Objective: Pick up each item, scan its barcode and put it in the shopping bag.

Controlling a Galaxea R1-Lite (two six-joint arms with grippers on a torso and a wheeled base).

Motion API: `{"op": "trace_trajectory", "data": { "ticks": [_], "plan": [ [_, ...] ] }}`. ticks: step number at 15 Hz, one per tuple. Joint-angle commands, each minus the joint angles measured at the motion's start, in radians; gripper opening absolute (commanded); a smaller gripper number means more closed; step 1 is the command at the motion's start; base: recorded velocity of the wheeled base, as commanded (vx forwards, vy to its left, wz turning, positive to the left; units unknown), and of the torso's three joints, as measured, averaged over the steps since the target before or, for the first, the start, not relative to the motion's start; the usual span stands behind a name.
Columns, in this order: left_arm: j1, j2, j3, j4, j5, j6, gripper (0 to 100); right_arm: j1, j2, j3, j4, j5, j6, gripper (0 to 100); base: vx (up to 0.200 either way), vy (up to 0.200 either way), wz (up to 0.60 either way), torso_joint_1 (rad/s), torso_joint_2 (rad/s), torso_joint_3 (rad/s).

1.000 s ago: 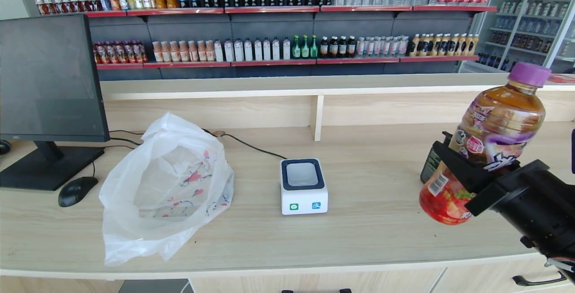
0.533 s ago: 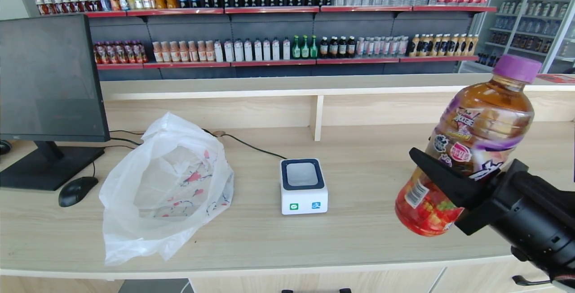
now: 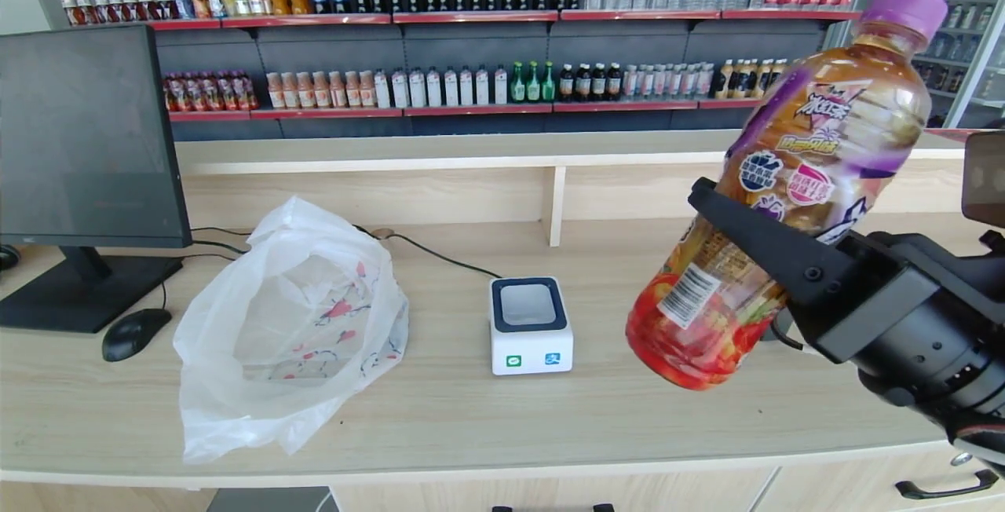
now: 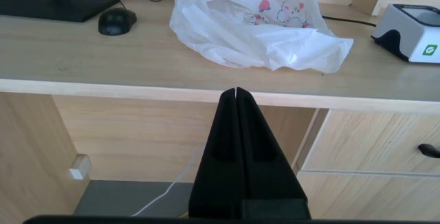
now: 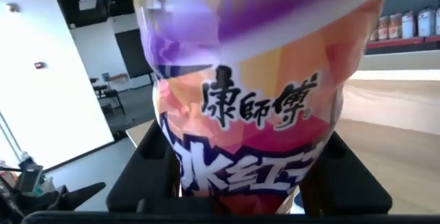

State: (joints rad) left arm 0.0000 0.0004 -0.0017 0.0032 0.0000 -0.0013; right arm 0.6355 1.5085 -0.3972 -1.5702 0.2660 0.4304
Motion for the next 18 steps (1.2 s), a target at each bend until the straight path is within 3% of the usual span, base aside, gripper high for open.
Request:
{"op": "trace_trajectory", "data": {
  "ticks": [1, 5, 18],
  "plan": [
    [0.0, 0.0, 0.0, 0.0, 0.0, 0.0, 0, 0.001, -0.013, -0.015, -0.001, 0.006, 0.071, 0, 0.0, 0.0, 0.0, 0.0, 0.0, 0.0],
    [0.0, 0.0, 0.0, 0.0, 0.0, 0.0, 0, 0.006, -0.057, -0.026, -0.001, 0.021, 0.248, 0, 0.0, 0.0, 0.0, 0.0, 0.0, 0.0],
    [0.0, 0.0, 0.0, 0.0, 0.0, 0.0, 0, 0.116, -0.103, -0.043, -0.001, 0.102, 0.318, 0, 0.0, 0.0, 0.0, 0.0, 0.0, 0.0]
  ]
}}
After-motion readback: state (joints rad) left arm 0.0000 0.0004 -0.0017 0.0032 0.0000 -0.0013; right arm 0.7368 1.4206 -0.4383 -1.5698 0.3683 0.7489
